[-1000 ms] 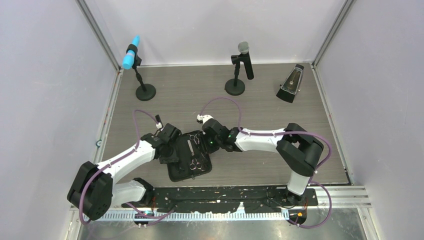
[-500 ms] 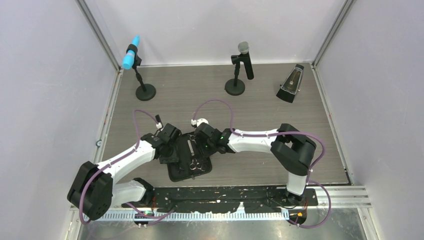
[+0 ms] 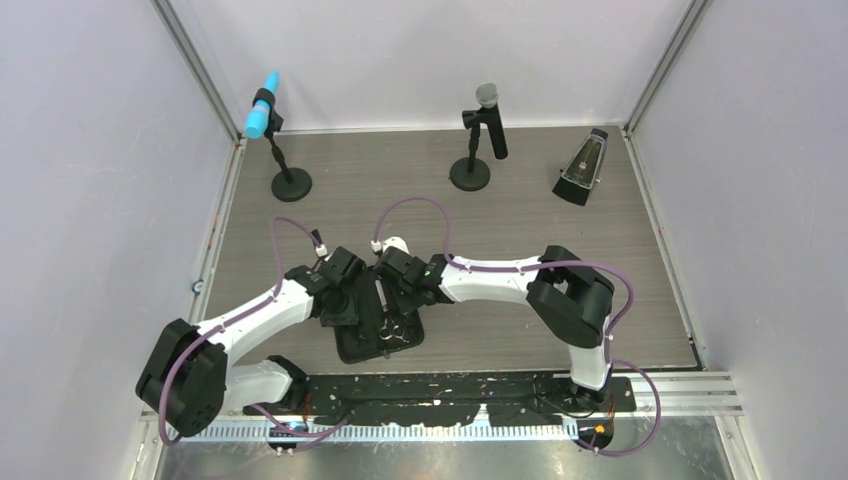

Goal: Sort the hair-cutting tools
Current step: Place the scissors in the hairdressing tool bag.

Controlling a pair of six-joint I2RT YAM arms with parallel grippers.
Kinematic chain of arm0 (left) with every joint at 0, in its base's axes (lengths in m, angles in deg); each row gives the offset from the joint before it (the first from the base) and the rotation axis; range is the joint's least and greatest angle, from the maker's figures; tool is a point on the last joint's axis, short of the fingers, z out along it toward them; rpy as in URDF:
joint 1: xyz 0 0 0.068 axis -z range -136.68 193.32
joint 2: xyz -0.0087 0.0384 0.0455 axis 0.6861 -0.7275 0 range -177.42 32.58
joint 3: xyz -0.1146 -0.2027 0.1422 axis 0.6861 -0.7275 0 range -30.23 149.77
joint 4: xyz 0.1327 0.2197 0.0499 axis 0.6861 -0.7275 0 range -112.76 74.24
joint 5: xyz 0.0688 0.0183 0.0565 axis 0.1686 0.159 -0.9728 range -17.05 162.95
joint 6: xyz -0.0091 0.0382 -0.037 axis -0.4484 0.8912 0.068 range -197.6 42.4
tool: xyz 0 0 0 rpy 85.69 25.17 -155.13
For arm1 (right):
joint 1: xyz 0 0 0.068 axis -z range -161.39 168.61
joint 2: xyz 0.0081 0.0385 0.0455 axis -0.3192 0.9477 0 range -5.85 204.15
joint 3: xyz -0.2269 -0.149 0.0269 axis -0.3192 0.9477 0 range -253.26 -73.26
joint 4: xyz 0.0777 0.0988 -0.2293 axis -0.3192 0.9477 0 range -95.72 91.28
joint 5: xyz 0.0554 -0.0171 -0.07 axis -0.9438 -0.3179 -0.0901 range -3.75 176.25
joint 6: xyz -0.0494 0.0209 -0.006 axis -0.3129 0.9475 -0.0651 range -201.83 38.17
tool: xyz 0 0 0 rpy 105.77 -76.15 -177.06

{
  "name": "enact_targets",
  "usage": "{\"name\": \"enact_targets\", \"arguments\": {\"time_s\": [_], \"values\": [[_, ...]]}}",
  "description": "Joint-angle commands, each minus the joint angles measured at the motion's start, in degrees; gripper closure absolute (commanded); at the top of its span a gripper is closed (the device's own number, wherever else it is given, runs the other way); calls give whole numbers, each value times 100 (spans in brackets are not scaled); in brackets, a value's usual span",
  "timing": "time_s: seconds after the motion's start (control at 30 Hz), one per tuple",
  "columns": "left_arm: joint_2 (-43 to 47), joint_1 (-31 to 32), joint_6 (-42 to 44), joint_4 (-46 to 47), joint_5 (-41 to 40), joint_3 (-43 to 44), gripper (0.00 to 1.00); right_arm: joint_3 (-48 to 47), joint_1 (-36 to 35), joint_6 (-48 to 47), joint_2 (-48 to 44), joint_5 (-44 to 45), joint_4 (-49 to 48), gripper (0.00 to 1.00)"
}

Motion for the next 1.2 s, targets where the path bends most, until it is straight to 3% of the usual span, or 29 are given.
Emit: {"name": "enact_targets", "arguments": {"time_s": [0.0,0.47,1.17], "values": [[-253,222,-152,494,740,-80,68,-350,93,117,143,70,-503,95],[-204,265,-267,564,744,-86,70,168,304,872,9,-1336,-1498,95],[58,260,-411,258,265,-55,73,1023,327,285,-685,-1236,-1167,95]]}}
